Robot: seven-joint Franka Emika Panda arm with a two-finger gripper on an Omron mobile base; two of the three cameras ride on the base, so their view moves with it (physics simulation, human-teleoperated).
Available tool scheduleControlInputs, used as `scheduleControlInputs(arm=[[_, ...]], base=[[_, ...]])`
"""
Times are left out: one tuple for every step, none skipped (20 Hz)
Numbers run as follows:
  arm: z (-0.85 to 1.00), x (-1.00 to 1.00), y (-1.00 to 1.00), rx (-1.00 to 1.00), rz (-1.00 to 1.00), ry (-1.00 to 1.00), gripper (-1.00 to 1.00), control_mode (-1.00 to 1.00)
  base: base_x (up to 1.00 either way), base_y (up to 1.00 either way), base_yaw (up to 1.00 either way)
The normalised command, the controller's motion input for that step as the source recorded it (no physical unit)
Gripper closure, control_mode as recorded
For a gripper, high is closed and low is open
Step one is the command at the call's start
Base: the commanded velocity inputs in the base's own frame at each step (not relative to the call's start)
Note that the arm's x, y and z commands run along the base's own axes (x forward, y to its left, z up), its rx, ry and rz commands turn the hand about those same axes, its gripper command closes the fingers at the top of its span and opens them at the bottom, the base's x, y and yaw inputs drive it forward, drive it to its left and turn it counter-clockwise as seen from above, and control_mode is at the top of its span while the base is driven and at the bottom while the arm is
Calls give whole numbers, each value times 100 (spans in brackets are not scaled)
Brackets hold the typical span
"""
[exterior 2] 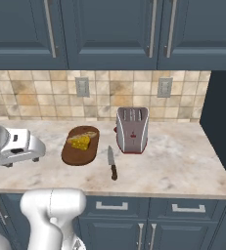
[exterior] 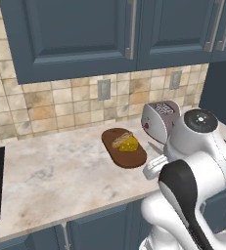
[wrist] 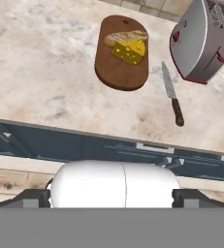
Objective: Retrieve the sausage and cheese from the fridge and place them on the cutting board on the counter.
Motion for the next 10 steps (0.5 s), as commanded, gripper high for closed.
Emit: scheduleControlInputs(arm=[[0, 0, 0, 0, 0, 0, -100, -100], [0, 0, 0, 0, 0, 0, -100, -100], [0, 0, 0, 0, 0, 0, -100, -100], [0, 0, 0, 0, 0, 0, -100, -100], [0, 0, 0, 0, 0, 0, -100, -100], [0, 0, 0, 0, 0, 0, -100, -100], [0, 0, 0, 0, 0, 0, -100, -100], [0, 0, 0, 0, 0, 0, -100, -100], [0, 0, 0, 0, 0, 0, -100, -100], [0, 0, 0, 0, 0, 0, -100, -100]], base=[[0, 0, 0], [0, 0, 0], [0, 0, 0], [0, 0, 0], [0, 0, 0], [0, 0, 0], [0, 0, 0], [0, 0, 0], [0, 0, 0], [0, 0, 0]])
